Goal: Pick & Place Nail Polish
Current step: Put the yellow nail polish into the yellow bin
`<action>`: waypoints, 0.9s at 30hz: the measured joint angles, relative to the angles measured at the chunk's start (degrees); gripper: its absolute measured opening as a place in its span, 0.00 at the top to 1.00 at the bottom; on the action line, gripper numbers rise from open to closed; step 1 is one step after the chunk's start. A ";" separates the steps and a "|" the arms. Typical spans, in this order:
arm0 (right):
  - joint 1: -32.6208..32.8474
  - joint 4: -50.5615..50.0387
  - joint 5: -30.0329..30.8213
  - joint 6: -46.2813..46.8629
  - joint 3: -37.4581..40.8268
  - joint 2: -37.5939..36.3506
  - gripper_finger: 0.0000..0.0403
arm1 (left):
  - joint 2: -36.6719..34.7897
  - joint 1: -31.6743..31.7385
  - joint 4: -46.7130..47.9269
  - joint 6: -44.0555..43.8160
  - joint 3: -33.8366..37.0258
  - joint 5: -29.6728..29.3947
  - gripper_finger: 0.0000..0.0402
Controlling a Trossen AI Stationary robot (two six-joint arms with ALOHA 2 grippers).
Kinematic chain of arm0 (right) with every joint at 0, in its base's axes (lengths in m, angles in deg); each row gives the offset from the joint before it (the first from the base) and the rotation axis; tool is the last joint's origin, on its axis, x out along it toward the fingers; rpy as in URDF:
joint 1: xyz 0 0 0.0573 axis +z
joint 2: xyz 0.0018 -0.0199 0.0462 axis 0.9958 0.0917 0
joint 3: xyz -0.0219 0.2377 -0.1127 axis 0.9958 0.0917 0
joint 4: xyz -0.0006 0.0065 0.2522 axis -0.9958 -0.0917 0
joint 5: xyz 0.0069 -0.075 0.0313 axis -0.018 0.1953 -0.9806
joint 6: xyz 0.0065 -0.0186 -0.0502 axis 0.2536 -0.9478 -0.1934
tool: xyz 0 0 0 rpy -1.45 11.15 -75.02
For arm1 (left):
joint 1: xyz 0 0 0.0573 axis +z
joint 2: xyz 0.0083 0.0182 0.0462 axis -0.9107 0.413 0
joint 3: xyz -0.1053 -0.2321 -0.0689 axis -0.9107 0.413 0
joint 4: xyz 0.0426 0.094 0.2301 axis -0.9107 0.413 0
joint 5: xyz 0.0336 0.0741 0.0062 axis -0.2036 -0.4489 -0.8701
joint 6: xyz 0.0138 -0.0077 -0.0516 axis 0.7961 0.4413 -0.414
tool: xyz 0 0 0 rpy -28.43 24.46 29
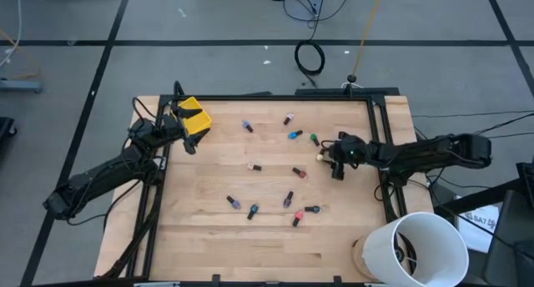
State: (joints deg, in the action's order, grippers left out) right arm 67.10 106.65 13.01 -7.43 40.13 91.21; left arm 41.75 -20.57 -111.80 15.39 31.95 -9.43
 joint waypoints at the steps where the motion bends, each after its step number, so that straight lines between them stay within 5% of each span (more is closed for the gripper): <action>1: 0.47 1.34 0.99 -0.24 0.00 0.71 0.51 | 0.01 0.00 0.00 -0.02 -0.01 0.00 0.11; 11: 2.40 7.02 7.23 -8.34 -0.03 5.05 0.51 | 0.02 -0.02 0.00 -0.02 0.00 0.01 0.11; 27: 0.12 6.54 -4.62 0.52 -0.16 8.07 0.51 | 0.02 -0.02 0.00 -0.02 0.00 0.00 0.11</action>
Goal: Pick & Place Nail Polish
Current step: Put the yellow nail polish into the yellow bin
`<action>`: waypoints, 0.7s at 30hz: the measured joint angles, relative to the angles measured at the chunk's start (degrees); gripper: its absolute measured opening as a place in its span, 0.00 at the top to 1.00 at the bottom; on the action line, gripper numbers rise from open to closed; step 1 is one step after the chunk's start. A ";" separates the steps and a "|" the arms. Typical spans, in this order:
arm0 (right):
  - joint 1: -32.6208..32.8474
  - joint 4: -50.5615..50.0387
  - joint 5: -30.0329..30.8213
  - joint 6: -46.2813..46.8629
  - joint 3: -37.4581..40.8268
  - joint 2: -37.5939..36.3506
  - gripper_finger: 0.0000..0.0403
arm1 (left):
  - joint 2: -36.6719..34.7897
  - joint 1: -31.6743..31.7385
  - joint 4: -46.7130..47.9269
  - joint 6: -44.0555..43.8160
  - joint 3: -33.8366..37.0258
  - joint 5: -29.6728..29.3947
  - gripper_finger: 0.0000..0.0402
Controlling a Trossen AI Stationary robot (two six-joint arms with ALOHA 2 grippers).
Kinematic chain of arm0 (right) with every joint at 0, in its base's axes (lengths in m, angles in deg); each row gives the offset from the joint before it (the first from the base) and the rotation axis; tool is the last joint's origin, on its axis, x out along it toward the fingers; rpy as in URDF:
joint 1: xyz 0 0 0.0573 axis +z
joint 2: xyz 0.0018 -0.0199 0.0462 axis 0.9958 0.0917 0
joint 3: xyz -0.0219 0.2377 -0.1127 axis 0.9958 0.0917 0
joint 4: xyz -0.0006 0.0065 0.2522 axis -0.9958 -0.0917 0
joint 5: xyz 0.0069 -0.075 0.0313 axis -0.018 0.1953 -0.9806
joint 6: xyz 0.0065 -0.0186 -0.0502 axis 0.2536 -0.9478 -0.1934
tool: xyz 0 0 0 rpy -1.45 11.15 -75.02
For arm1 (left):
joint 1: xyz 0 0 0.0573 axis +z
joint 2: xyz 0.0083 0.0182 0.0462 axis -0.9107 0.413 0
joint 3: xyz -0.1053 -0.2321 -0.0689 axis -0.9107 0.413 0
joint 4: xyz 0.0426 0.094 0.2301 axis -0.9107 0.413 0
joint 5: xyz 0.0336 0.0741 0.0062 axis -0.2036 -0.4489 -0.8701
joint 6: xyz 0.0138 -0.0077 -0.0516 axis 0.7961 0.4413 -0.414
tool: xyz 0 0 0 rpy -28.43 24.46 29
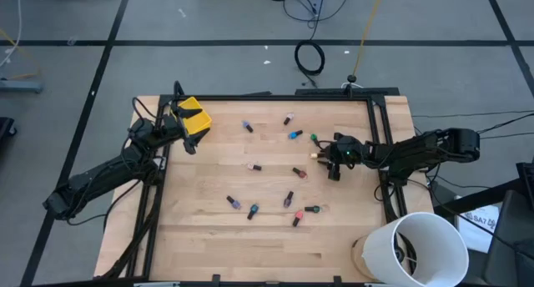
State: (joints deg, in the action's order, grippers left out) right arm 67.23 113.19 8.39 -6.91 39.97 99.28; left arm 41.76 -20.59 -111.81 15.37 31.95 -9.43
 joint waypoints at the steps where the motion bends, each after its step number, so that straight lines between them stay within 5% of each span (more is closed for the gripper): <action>1: 0.03 -0.30 -0.71 0.59 0.00 0.00 0.51 | -0.02 0.00 0.00 0.00 0.00 0.00 0.11; 15: 0.78 0.19 -2.13 4.37 0.11 0.07 0.52 | -0.02 0.01 0.00 0.00 -0.01 0.00 0.11; 21: 0.82 0.04 -2.45 5.10 0.13 0.11 0.63 | 0.00 0.00 0.00 0.00 0.00 0.00 0.11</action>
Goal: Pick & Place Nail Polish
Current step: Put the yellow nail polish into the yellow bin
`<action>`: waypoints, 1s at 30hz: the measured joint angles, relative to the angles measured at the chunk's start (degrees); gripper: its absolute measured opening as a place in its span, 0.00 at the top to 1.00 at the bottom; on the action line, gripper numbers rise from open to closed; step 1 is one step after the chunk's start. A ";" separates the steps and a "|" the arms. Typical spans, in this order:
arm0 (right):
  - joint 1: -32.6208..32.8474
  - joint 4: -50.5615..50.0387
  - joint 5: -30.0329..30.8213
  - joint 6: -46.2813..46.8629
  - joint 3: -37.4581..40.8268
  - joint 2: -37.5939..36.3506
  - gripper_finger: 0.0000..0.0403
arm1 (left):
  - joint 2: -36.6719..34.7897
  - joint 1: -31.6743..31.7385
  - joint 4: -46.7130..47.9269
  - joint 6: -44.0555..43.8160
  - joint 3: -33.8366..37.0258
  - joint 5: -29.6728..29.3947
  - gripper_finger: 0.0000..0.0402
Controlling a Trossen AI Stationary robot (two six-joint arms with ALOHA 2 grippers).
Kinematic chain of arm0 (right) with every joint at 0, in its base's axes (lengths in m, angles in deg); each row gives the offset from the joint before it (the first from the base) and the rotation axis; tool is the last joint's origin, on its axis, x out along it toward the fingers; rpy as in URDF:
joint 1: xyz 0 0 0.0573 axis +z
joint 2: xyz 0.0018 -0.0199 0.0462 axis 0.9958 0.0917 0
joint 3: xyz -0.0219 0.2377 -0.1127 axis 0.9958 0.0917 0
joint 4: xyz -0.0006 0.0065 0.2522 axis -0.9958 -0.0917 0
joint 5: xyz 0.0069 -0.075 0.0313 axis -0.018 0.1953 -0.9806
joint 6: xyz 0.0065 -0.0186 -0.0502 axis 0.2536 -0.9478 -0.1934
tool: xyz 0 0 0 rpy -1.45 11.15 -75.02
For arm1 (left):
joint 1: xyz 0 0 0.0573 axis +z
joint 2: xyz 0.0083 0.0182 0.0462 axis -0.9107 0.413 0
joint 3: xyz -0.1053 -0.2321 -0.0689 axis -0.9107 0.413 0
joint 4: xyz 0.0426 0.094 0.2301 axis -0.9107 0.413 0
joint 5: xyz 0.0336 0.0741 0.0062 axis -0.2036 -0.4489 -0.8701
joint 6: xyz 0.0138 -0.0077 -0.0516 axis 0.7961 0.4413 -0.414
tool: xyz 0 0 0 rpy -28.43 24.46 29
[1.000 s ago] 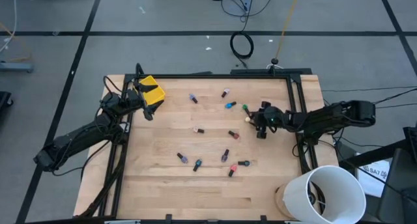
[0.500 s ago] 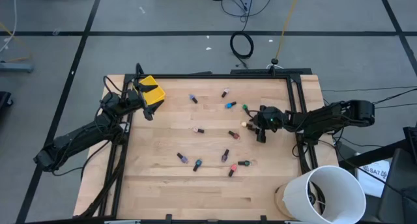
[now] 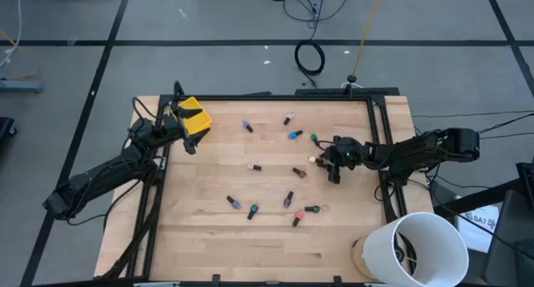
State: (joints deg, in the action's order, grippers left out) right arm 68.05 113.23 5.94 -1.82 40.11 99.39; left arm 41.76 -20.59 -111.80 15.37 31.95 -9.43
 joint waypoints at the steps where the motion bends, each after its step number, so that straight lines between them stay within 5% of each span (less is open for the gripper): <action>1: 0.00 -0.07 -0.12 0.01 0.00 0.00 0.66 | -0.02 0.02 0.00 0.00 -0.02 0.00 0.11; 8: 0.00 -0.37 -0.16 0.00 0.04 0.00 0.88 | -0.02 0.00 0.00 0.00 0.00 0.00 0.11; 15: 0.55 3.82 -0.79 0.85 0.24 0.03 0.88 | -0.02 0.00 0.00 0.00 0.00 0.00 0.11; 30: 2.50 38.79 -4.98 1.56 -1.15 -3.96 0.88 | -0.02 0.00 0.00 0.00 0.00 0.00 0.11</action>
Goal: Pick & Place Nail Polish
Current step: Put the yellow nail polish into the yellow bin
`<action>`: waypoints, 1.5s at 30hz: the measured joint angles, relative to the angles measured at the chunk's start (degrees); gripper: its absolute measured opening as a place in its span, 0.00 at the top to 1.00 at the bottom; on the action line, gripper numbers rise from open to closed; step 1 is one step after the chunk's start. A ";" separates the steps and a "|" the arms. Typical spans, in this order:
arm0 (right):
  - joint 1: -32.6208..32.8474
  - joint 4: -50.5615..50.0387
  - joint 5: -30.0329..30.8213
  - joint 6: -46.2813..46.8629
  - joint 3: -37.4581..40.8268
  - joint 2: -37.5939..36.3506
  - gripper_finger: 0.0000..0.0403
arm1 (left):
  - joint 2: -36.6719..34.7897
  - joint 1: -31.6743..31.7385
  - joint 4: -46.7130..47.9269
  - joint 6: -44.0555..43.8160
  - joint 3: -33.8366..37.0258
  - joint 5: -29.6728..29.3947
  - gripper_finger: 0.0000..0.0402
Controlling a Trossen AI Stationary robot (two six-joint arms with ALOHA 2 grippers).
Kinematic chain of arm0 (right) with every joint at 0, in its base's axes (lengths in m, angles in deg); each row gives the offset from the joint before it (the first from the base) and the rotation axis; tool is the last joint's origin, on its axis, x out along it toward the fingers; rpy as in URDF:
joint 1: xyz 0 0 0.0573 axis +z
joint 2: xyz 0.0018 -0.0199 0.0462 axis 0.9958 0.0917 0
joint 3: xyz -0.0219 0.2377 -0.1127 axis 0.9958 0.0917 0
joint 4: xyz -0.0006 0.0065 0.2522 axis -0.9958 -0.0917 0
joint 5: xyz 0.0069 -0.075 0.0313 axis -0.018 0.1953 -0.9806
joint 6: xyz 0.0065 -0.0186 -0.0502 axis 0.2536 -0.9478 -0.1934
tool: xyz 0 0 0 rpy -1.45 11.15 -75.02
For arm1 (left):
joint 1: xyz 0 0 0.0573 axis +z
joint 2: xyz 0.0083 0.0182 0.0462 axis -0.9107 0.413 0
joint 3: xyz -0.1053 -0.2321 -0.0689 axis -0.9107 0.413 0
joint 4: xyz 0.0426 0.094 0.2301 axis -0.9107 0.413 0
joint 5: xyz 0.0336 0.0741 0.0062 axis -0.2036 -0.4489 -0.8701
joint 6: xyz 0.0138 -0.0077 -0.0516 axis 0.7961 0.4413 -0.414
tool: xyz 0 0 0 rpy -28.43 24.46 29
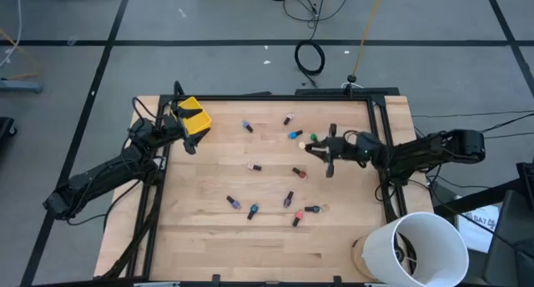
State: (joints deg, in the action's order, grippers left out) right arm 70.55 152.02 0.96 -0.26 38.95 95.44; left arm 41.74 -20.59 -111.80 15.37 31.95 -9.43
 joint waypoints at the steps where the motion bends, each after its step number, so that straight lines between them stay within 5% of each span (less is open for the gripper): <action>1: -0.47 -0.04 -2.83 1.86 -1.29 0.02 0.88 | 0.00 0.00 0.00 0.00 0.00 0.02 0.11; 11: -2.00 -12.00 -43.81 30.65 -20.44 0.50 0.88 | 0.02 0.00 0.00 0.00 0.00 0.00 0.11; 16: -0.39 -10.55 -50.39 39.40 -23.40 0.50 0.88 | 0.01 0.02 0.00 0.00 0.00 0.00 0.11; 33: 3.49 -26.48 -38.82 24.03 -23.50 3.86 0.88 | 0.01 -0.06 -0.15 -2.55 0.00 0.06 0.11; 40: 3.42 -35.80 -13.46 -3.21 -23.50 8.43 0.88 | 0.01 -0.08 -0.23 -17.36 0.00 1.40 0.11; 45: 3.40 -33.49 4.78 -20.24 -23.50 13.02 0.88 | 0.02 -0.07 0.23 -24.17 0.00 2.64 0.11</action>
State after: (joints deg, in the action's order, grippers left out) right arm 73.95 118.53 5.75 -20.50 15.45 108.46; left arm 41.76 -20.66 -111.58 -8.81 31.95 -6.79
